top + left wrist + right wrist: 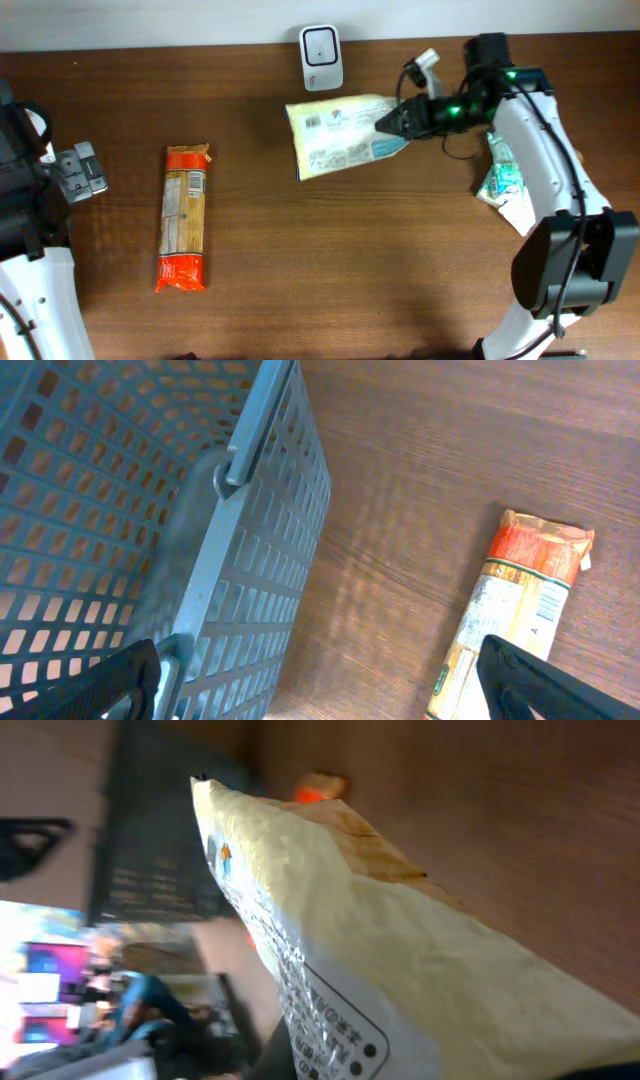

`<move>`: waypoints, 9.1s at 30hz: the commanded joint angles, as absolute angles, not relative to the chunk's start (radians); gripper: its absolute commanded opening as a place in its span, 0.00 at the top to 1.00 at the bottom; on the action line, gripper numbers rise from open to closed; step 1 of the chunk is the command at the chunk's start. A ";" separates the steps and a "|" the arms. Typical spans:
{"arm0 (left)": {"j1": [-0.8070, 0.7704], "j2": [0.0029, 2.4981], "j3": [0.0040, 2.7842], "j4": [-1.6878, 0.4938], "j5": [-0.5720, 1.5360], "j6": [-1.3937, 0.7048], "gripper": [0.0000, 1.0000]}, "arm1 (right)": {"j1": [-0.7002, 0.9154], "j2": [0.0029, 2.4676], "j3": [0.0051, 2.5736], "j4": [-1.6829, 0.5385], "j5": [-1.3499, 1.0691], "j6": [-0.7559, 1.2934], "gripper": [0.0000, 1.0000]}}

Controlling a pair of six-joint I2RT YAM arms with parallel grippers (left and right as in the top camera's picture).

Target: Scan the item barcode

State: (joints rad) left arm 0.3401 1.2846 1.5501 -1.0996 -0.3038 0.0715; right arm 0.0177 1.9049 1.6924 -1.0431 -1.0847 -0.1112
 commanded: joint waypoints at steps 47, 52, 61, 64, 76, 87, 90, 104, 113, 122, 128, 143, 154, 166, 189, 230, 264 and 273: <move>0.343 1.280 1.555 -1.098 -0.311 0.084 0.01 | 0.430 2.264 1.736 0.640 0.612 -1.238 0.96; 0.343 1.280 1.555 -1.098 -0.311 0.084 0.01 | 0.417 2.293 1.737 0.676 0.527 -1.313 0.96; 0.343 1.280 1.555 -1.098 -0.311 0.084 0.01 | 0.414 2.324 1.737 0.756 0.477 -1.411 0.96; 0.343 1.280 1.555 -1.098 -0.311 0.084 0.01 | 0.414 2.329 1.736 0.756 0.478 -1.411 0.96; 0.343 1.280 1.555 -1.098 -0.311 0.084 0.01 | 0.419 2.149 1.736 0.630 0.513 -1.249 0.96; 0.343 1.280 1.555 -1.098 -0.311 0.084 0.01 | 0.297 1.512 1.736 -0.728 -0.044 0.076 0.96; 0.343 1.280 1.555 -1.098 -0.311 0.084 0.01 | 0.085 1.490 1.734 -1.006 -0.146 0.141 0.96; 0.343 1.280 1.555 -1.098 -0.311 0.084 0.01 | -0.512 1.772 1.625 -1.159 -0.238 0.310 0.50; 0.343 1.280 1.555 -1.098 -0.311 0.084 0.01 | -0.462 1.757 1.936 -1.426 -0.289 0.186 0.46; 0.343 1.280 1.555 -1.098 -0.311 0.084 0.01 | 0.023 1.806 1.932 -1.245 -0.434 0.113 0.44; 0.343 1.280 1.555 -1.098 -0.311 0.084 0.01 | 0.209 1.968 1.932 -1.161 -0.435 0.117 0.44; 0.343 1.280 1.555 -1.302 -0.416 0.186 0.01 | 0.344 2.017 1.932 -1.037 -0.434 0.116 0.40; 0.343 1.284 1.555 -1.079 0.313 0.163 0.01 | 0.347 2.017 1.932 -1.062 -0.433 0.108 0.40; 0.343 1.732 1.372 -0.952 -0.087 -0.128 1.00 | 0.347 2.017 1.932 -1.085 -0.434 0.108 0.40; 0.094 1.902 1.209 -0.740 0.385 -0.135 1.00 | 0.347 2.017 1.932 -1.122 -0.434 0.108 0.40; 0.232 1.902 1.595 -0.847 0.140 -0.006 0.01 | 0.628 2.363 1.918 -1.068 -0.565 0.150 0.06; 0.232 1.902 1.595 -0.847 0.140 -0.006 0.01 | 0.398 2.374 2.121 -1.081 -0.517 -0.128 0.89; 0.232 1.902 1.595 -0.847 0.140 -0.006 0.01 | 0.353 2.376 2.109 -1.399 -0.511 -0.314 0.10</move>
